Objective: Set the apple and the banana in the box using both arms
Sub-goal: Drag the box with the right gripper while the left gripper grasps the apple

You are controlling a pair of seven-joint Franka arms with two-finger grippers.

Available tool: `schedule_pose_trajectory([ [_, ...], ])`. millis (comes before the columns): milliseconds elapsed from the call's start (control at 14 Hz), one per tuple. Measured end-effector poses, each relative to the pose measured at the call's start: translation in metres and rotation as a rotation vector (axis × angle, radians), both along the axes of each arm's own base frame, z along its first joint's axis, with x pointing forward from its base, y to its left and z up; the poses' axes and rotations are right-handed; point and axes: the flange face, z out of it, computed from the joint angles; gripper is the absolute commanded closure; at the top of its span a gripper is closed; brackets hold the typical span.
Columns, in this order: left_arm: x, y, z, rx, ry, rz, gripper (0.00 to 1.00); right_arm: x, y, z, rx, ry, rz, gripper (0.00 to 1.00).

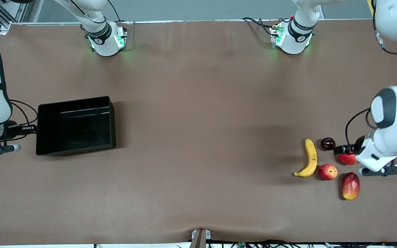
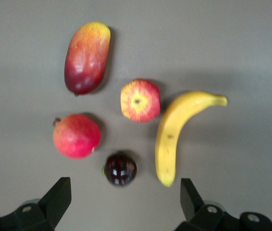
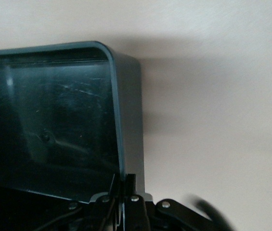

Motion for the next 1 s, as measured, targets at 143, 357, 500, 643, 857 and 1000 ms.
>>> schedule_pose_trajectory([
  [143, 0.009, 0.009, -0.031, -0.005, -0.021, 0.007, 0.0, 0.011, 0.063, 0.027, -0.016, 0.061, -0.092, 1.0],
  [357, 0.018, 0.009, -0.069, -0.012, -0.055, 0.0, 0.0, 0.02, 0.172, 0.05, -0.017, 0.085, -0.16, 1.0],
  [500, 0.022, 0.008, -0.09, -0.016, -0.073, -0.005, 0.0, 0.022, 0.247, 0.054, -0.043, 0.074, -0.183, 1.0],
  [643, 0.025, 0.007, -0.108, -0.019, -0.086, -0.009, 0.0, 0.02, 0.312, 0.053, 0.005, 0.049, -0.193, 1.0],
  [857, 0.027, 0.006, -0.134, -0.024, -0.109, -0.013, 0.02, 0.014, 0.388, 0.056, 0.076, 0.002, -0.2, 1.0],
  [1000, 0.028, 0.006, -0.146, -0.026, -0.114, -0.014, 0.43, 0.006, 0.434, 0.054, 0.107, -0.033, -0.181, 1.0],
])
